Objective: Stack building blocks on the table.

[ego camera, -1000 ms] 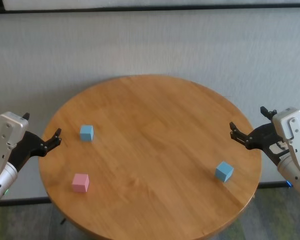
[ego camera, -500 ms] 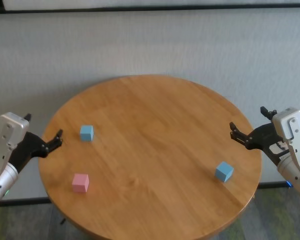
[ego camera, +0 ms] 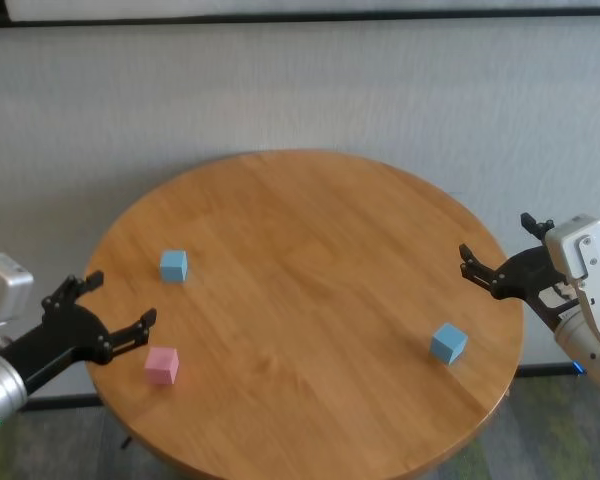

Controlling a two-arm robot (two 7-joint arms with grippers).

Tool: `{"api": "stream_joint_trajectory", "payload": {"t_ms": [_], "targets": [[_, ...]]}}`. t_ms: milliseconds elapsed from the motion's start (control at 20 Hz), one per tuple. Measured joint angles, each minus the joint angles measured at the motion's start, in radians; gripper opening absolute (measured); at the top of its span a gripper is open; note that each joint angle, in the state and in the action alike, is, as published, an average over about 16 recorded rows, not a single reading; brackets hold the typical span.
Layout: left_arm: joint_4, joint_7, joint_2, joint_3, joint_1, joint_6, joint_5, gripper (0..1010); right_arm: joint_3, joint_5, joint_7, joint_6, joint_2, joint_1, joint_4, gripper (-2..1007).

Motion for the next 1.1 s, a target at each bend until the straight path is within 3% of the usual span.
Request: {"api": "stream_joint_trajectory", "payload": {"t_ms": [250, 500, 800, 1100], "targets": [[-0.031, -0.06, 0.014, -0.014, 0.03, 0.056, -0.081, 1000, 0.0, 0.0, 0.0, 0.0, 0.0, 0.0, 0.0, 1005], [-0.069, -0.065, 0.009, -0.024, 0.054, 0.141, -0.128, 1000, 0.0, 0.0, 0.0, 0.0, 0.0, 0.0, 0.0, 1005], [-0.117, -0.042, -0.008, -0.026, 0.072, 0.249, -0.146, 1000, 0.0, 0.0, 0.0, 0.0, 0.0, 0.0, 0.0, 1005], [-0.147, 0.016, -0.034, -0.024, 0.076, 0.347, -0.133, 1000, 0.0, 0.0, 0.0, 0.0, 0.0, 0.0, 0.0, 1005]]}}
